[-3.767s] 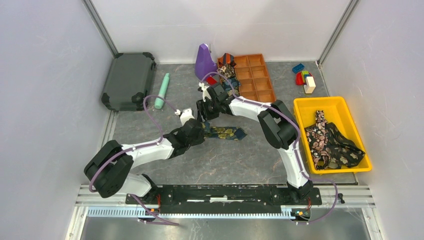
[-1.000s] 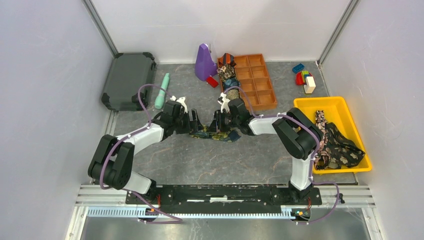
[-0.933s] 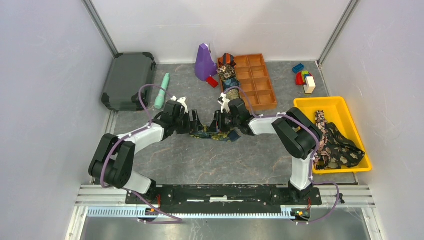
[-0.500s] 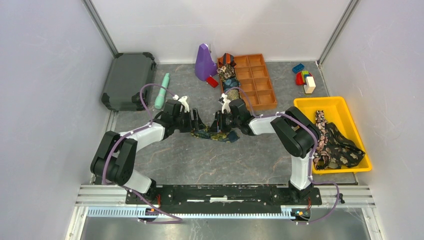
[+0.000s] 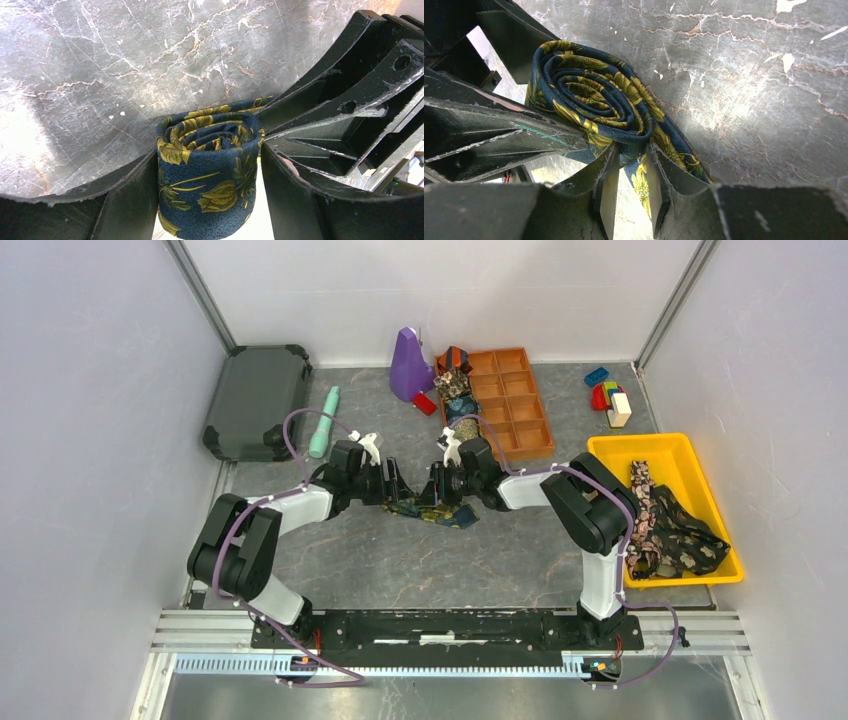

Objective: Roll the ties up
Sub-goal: Roll the tie at the center of the board.

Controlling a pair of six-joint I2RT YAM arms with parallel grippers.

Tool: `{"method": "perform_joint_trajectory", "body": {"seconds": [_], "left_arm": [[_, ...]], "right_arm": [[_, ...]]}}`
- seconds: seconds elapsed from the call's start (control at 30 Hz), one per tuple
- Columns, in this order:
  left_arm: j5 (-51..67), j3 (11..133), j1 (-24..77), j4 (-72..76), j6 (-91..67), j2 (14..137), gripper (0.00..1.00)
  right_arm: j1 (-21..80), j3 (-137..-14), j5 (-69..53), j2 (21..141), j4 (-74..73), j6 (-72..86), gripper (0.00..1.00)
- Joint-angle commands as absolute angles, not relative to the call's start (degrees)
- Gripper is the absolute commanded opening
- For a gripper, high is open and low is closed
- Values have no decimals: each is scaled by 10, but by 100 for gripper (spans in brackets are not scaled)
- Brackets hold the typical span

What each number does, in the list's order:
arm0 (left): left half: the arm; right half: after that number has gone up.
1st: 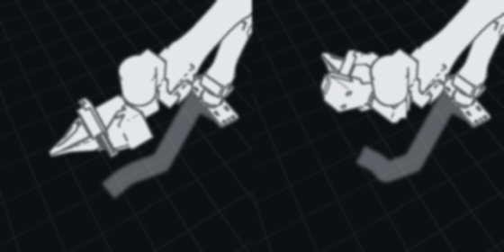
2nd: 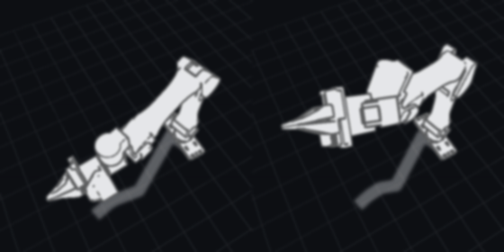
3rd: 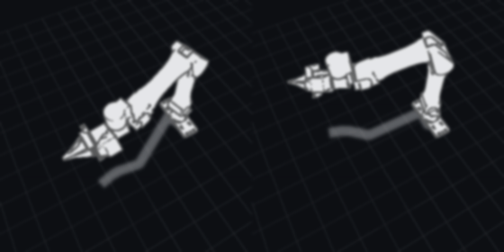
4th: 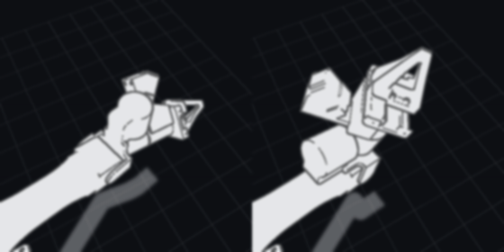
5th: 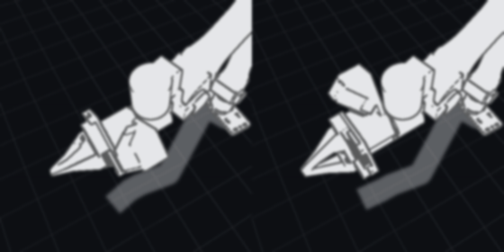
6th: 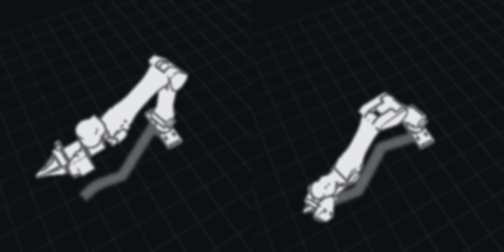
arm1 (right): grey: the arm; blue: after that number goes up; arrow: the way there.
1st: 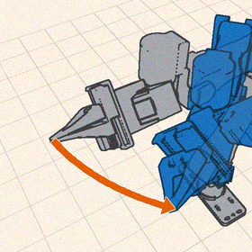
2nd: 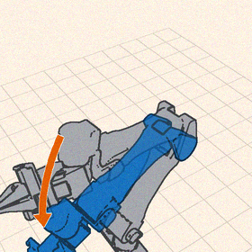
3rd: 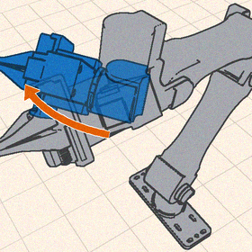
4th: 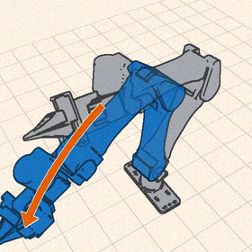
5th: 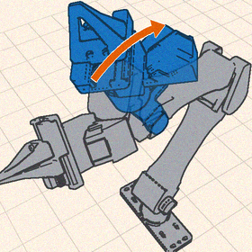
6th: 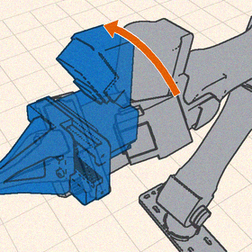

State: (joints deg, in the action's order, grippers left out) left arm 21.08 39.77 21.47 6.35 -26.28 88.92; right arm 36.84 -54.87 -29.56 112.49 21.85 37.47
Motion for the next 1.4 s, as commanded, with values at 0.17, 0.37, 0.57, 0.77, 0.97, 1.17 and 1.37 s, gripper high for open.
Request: {"method": "perform_joint_trajectory", "body": {"seconds": [0.17, 0.37, 0.57, 0.77, 0.97, 1.17, 1.37], "left_arm": [[256, 387, 218, 105, -252, 911, 67], [239, 379, 218, 100, -257, 900, 46], [200, 371, 219, 73, -258, 863, 37], [143, 362, 232, 40, -268, 815, 33], [77, 359, 258, 11, -273, 772, 32], [38, 358, 284, 3, -278, 753, 31], [-19, 368, 303, -43, -264, 740, 31]], "right_arm": [[370, -562, -297, 1145, 223, 367, 32], [370, -559, -297, 1136, 221, 362, 34], [369, -553, -301, 1100, 207, 336, 44], [369, -519, -283, 1031, 192, 312, 52], [372, -455, -269, 1005, 221, 320, 50], [389, -423, -266, 1012, 240, 325, 43], [389, -401, -247, 1014, 231, 321, 40]]}}
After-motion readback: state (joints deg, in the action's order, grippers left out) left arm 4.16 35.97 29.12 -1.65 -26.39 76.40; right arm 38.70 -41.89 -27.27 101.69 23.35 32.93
